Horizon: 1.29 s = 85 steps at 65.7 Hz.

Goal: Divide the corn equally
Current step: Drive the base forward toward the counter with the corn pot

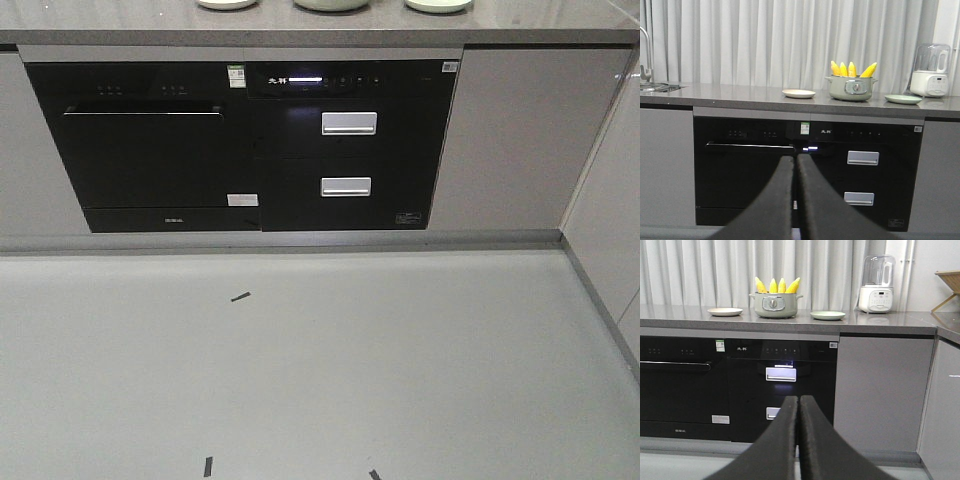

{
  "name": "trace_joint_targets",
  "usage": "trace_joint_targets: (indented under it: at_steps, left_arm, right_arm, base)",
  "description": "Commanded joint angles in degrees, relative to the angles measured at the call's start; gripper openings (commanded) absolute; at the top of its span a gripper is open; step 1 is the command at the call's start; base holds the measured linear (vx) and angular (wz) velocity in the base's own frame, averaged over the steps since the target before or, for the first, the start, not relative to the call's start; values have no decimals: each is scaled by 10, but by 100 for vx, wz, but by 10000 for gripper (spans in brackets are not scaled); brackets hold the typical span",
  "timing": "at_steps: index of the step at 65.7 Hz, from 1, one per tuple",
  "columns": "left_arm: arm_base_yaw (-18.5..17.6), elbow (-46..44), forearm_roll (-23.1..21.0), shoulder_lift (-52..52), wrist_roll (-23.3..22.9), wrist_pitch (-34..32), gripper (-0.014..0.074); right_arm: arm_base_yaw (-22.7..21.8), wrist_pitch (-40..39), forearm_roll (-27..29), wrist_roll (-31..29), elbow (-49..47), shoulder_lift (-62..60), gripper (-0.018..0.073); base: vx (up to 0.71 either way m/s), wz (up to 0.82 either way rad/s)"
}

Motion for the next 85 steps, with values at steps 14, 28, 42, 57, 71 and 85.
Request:
trace_joint_targets:
  at_steps: [14,28,42,57,71,85]
  left_arm:
    - [-4,8,-2,-10,-4,-39,-6]
    - [-4,8,-2,-10,-4,-39,-6]
    - [-4,8,-2,-10,-4,-39,-6]
    - [-4,8,-2,-10,-4,-39,-6]
    - [-4,8,-2,-10,-4,-39,-6]
    - [-4,8,-2,-10,-4,-39,-6]
  right_arm:
    - [0,-42,-6,-3,4,-1,-6]
    - [0,-43,-6,-3,4,-1,-6]
    - [0,-42,-6,-3,4,-1,-6]
    - [0,-42,-6,-3,4,-1,-6]
    - [0,-42,-6,-3,4,-1,-6]
    - [0,-42,-6,-3,4,-1,-6]
  base:
    - [14,2]
    - [16,1]
    - [18,0]
    - [17,-1]
    - [15,-2]
    - [14,-1]
